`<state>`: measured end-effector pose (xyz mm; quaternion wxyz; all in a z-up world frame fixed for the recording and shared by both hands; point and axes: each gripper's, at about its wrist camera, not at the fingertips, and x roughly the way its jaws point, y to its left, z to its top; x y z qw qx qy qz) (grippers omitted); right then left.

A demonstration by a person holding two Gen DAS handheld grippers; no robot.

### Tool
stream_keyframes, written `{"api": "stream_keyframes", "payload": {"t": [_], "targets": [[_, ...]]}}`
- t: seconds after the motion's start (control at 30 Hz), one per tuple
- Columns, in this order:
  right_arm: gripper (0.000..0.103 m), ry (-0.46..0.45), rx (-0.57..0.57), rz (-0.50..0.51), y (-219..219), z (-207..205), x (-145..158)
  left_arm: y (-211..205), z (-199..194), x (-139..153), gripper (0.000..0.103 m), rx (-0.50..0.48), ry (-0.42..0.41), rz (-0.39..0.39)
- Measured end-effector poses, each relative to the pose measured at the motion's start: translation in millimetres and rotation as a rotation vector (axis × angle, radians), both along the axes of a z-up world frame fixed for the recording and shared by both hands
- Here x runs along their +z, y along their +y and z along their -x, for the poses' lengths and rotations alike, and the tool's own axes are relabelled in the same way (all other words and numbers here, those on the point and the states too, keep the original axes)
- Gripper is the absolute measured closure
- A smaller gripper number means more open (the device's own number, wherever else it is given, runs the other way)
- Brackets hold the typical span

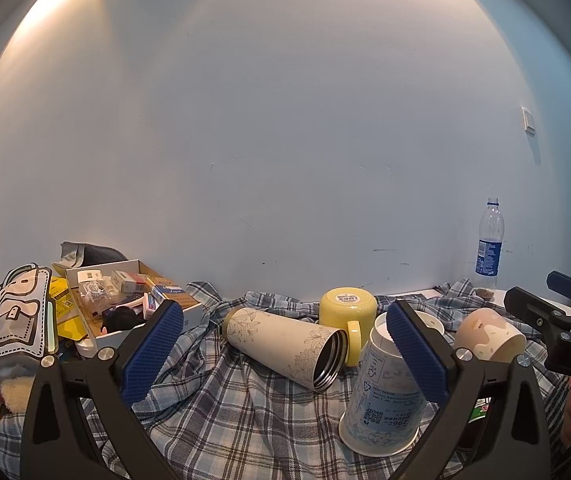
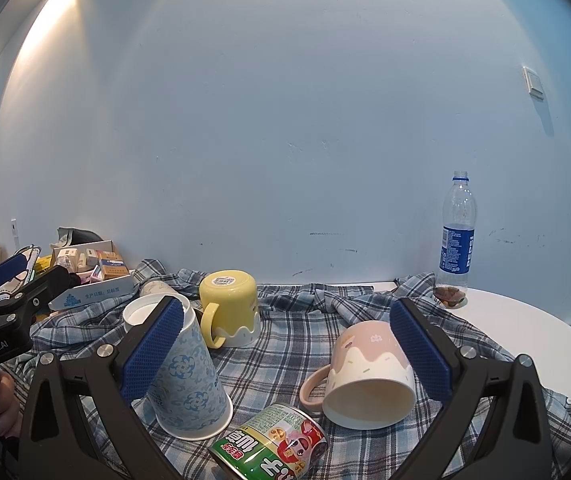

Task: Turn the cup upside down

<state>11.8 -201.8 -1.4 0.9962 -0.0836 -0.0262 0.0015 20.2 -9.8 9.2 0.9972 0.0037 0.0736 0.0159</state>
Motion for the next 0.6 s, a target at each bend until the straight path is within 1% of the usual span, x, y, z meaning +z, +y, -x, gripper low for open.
{"api": "stream_keyframes", "payload": {"t": [0.6], "targets": [[0.0, 0.001, 0.0, 0.0, -0.1, -0.3, 0.2, 0.1, -0.5, 0.4, 0.0, 0.0, 0.002, 0.0]]}}
